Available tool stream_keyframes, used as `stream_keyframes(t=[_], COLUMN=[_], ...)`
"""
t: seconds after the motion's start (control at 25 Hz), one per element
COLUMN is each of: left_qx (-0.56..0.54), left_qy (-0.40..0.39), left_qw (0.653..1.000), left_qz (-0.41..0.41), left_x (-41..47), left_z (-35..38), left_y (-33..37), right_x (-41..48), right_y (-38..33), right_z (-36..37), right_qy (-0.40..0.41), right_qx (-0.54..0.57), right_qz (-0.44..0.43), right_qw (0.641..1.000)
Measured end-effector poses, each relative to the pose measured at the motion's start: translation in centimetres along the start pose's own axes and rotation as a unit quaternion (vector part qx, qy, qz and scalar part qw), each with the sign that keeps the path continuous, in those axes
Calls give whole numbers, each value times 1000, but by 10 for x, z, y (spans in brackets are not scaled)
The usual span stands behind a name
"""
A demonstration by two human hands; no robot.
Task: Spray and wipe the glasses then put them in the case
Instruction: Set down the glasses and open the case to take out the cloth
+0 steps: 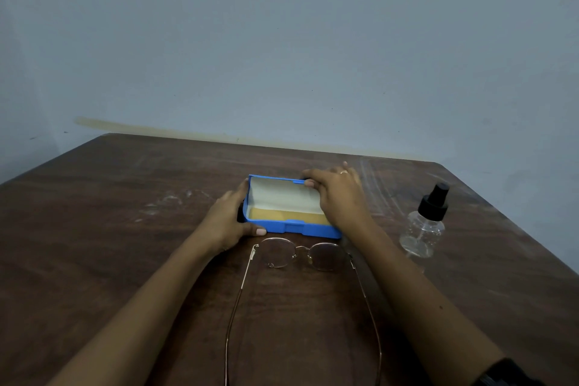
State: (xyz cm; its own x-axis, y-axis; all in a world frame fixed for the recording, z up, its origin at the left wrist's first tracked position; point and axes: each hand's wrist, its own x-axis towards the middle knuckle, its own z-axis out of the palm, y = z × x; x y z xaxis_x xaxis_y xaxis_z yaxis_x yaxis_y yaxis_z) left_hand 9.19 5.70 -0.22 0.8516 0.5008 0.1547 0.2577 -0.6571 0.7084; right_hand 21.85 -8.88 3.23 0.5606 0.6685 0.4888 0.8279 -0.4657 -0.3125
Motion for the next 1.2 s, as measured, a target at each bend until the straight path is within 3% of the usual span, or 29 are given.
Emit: stream_keyframes(t=[0.24,0.52,0.6,0.68,0.88,1.2], left_qx=[-10,-1,-2,-5,-3,1], left_qy=[6,-8,-6,-4,-5,-5], left_qw=[1000,1000,1000,1000,1000,1000], left_qz=[-10,-17,-11,-9,-12,-16], left_x=[-1,-1,-2,-4,-6,-5], left_z=[-1,-2,-3,-4,-2,-2], left_y=[1,2,1,2,4,3], right_x=[14,-4,-17,-32,-37,-15], right_y=[-1,6,7,10,20,28], right_z=[3,4,1,0,2,12], right_qy=[-17,74,135,146,30,-13], right_qx=[103,266,226,175,96,-5], right_qz=[94,120,116,125,189,200], right_qw=[990,954,958,966,977,980])
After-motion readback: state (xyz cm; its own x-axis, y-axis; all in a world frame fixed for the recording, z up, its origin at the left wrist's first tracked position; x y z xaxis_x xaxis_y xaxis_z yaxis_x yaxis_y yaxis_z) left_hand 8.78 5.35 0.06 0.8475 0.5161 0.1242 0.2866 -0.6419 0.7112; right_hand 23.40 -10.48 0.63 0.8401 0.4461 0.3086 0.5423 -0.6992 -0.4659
